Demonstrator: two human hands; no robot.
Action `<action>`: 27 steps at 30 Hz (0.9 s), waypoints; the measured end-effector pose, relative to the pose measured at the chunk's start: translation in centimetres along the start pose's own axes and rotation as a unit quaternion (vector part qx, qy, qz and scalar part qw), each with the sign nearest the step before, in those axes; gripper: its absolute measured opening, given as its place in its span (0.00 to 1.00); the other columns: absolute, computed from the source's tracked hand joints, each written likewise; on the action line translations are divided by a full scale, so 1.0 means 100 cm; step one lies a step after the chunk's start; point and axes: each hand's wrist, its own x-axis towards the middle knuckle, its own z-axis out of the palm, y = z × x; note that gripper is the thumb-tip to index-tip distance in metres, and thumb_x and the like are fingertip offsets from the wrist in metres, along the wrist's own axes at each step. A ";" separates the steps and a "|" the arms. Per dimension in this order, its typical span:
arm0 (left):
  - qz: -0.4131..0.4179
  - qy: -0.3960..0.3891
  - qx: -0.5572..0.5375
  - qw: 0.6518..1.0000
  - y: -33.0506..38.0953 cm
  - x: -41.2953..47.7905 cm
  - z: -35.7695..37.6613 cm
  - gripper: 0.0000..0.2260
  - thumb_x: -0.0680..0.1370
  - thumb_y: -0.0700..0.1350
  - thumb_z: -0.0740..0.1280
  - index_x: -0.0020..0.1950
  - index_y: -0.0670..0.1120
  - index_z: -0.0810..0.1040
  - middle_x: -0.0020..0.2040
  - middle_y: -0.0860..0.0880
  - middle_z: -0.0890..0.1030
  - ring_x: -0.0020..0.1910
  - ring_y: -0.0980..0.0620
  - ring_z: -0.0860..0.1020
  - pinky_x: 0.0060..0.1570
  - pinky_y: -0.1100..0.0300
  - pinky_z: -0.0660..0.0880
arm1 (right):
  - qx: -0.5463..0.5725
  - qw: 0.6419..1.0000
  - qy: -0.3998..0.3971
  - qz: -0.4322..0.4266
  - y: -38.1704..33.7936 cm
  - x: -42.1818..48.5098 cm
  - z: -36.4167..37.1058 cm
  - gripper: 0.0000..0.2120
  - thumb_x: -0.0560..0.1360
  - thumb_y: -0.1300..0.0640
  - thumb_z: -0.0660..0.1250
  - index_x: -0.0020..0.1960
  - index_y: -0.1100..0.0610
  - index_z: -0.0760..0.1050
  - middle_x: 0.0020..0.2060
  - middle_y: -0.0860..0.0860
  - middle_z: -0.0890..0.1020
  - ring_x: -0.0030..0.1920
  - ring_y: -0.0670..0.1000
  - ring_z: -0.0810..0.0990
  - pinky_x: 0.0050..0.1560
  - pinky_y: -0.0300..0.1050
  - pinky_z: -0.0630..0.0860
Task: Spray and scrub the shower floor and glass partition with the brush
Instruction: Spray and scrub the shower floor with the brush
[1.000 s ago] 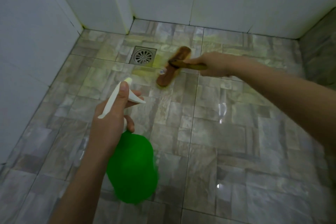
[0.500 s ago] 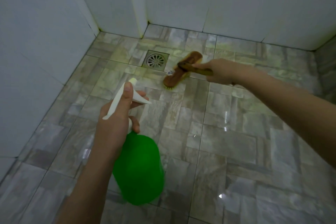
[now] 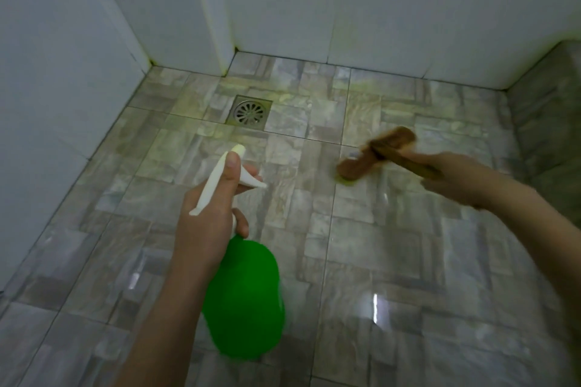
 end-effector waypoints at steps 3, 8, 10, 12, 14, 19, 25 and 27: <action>-0.013 -0.019 0.003 1.000 -0.002 0.002 0.016 0.14 0.73 0.66 0.60 0.37 0.69 0.84 0.49 0.54 0.87 0.21 0.53 0.71 0.31 0.58 0.71 | 0.052 0.996 0.045 0.063 0.028 -0.002 0.001 0.31 0.77 0.60 0.63 0.75 0.39 0.59 0.55 0.58 0.78 0.44 0.58 0.79 0.41 0.46 0.74; -0.013 -0.069 0.006 0.998 0.000 0.001 0.048 0.15 0.74 0.66 0.59 0.35 0.68 0.84 0.51 0.54 0.87 0.21 0.52 0.69 0.33 0.57 0.70 | 0.109 0.988 0.102 0.032 0.021 0.062 -0.034 0.30 0.78 0.61 0.60 0.74 0.38 0.60 0.44 0.58 0.77 0.34 0.55 0.74 0.31 0.44 0.70; -0.011 -0.087 0.012 0.996 0.004 0.004 0.060 0.16 0.75 0.65 0.59 0.35 0.67 0.84 0.52 0.53 0.87 0.21 0.52 0.70 0.32 0.56 0.70 | 0.097 0.991 0.079 0.048 0.043 0.047 -0.031 0.30 0.78 0.60 0.61 0.74 0.36 0.59 0.37 0.53 0.75 0.30 0.54 0.75 0.26 0.42 0.70; -0.014 -0.097 0.013 0.995 0.008 0.009 0.069 0.15 0.74 0.67 0.59 0.36 0.67 0.84 0.52 0.54 0.87 0.21 0.52 0.70 0.33 0.57 0.71 | 0.106 0.990 0.078 0.053 0.077 0.018 -0.019 0.29 0.78 0.61 0.64 0.74 0.40 0.62 0.40 0.51 0.77 0.31 0.52 0.76 0.29 0.44 0.72; -0.011 -0.104 0.016 0.994 0.010 0.014 0.075 0.14 0.72 0.68 0.59 0.38 0.69 0.84 0.51 0.55 0.87 0.22 0.53 0.70 0.34 0.56 0.71 | 0.121 0.985 0.085 0.092 0.117 0.001 -0.019 0.29 0.76 0.64 0.66 0.74 0.49 0.64 0.50 0.55 0.79 0.42 0.56 0.79 0.42 0.43 0.71; 0.012 -0.104 0.004 0.994 0.014 0.023 0.086 0.16 0.74 0.66 0.59 0.34 0.68 0.83 0.51 0.55 0.87 0.21 0.52 0.69 0.33 0.56 0.71 | 0.040 0.988 0.092 0.117 0.128 0.056 -0.057 0.28 0.75 0.64 0.65 0.74 0.53 0.65 0.51 0.62 0.76 0.47 0.62 0.78 0.44 0.47 0.71; -0.003 -0.112 -0.004 0.994 0.006 0.029 0.090 0.13 0.73 0.67 0.61 0.41 0.69 0.84 0.51 0.54 0.87 0.21 0.53 0.69 0.33 0.56 0.70 | -0.040 0.998 0.038 -0.008 0.117 0.102 -0.086 0.32 0.76 0.62 0.63 0.76 0.42 0.59 0.49 0.54 0.74 0.42 0.57 0.77 0.45 0.51 0.75; -0.014 -0.110 -0.019 0.994 0.006 0.033 0.087 0.14 0.73 0.67 0.61 0.44 0.67 0.85 0.51 0.52 0.87 0.21 0.53 0.68 0.32 0.57 0.69 | -0.054 0.998 0.020 -0.011 0.139 0.082 -0.087 0.33 0.76 0.64 0.65 0.76 0.44 0.61 0.40 0.52 0.75 0.39 0.54 0.75 0.44 0.47 0.70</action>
